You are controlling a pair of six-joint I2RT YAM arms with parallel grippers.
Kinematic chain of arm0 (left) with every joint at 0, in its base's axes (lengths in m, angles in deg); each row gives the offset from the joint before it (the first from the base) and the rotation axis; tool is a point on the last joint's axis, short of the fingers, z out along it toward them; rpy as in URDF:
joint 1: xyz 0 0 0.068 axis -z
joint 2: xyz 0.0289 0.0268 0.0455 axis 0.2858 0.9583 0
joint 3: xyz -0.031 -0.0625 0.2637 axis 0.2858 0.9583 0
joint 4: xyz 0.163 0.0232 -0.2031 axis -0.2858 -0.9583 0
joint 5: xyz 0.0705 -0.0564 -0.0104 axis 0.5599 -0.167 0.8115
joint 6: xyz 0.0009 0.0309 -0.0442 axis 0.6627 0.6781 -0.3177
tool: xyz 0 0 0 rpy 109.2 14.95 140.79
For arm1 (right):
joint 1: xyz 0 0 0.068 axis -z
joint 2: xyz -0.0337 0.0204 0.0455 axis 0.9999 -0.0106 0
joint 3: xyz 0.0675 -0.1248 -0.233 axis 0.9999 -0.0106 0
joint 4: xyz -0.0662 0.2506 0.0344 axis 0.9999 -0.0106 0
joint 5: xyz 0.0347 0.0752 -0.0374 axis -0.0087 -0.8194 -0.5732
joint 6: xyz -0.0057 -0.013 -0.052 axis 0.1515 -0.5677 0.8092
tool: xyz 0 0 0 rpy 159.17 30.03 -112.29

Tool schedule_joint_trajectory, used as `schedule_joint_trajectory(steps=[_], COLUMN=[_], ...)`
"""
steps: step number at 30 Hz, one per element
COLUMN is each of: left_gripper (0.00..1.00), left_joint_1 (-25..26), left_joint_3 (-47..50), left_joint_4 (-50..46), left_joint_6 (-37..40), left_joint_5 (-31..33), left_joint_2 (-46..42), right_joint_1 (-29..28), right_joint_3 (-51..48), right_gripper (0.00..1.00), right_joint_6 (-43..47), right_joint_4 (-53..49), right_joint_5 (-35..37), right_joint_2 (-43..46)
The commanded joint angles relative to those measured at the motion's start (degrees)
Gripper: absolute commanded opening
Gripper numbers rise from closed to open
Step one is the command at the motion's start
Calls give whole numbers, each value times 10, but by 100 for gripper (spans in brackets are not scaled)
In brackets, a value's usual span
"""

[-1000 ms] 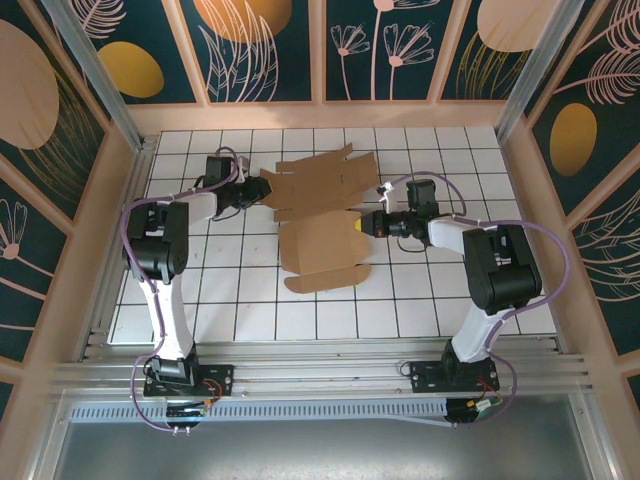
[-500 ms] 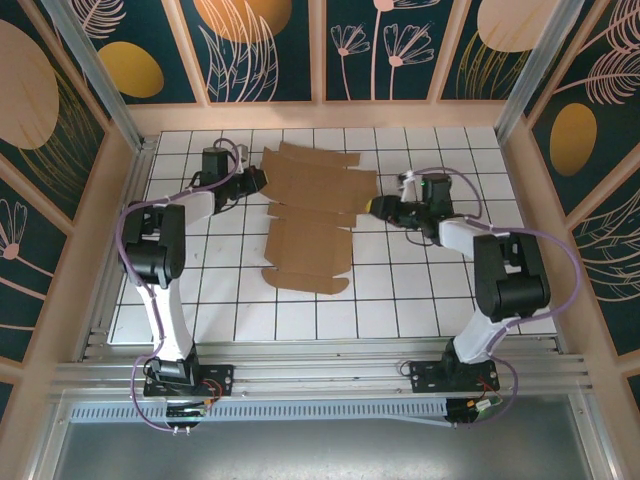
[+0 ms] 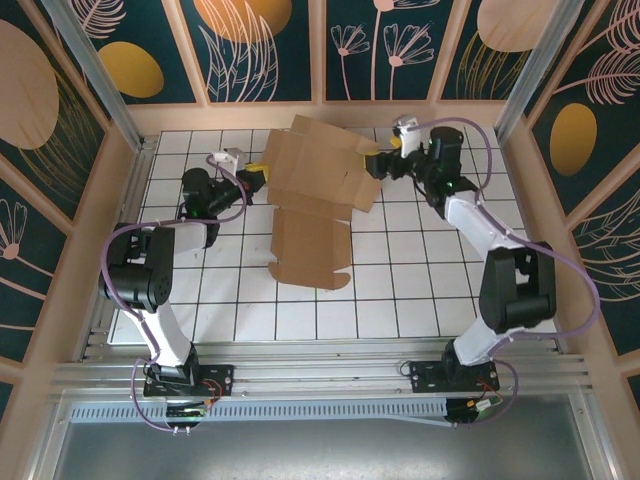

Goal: Fold the paper box

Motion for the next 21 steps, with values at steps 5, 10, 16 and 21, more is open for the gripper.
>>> schedule_joint_trajectory(steps=[5,10,16,21], left_gripper=[0,0,0,24], left_joint_1=[-1,-1,-1,-1], left_joint_3=[3,4,-6,14], left_joint_4=[53,16,-25,-1], left_joint_6=[90,131,144,82], left_joint_5=[-87,-86,-25,49], left_joint_2=[3,-1,-9,-47], right_joint_1=[-28,-53,-63,-92], right_joint_3=[306,442,450,386], right_gripper=[89,63,27,17], right_joint_6=[304,329,296,328], right_joint_4=[-312,-406,-396,-358], right_joint_5=[-76,-108,-105,-31], right_joint_2=[-205,-295,-298,-243])
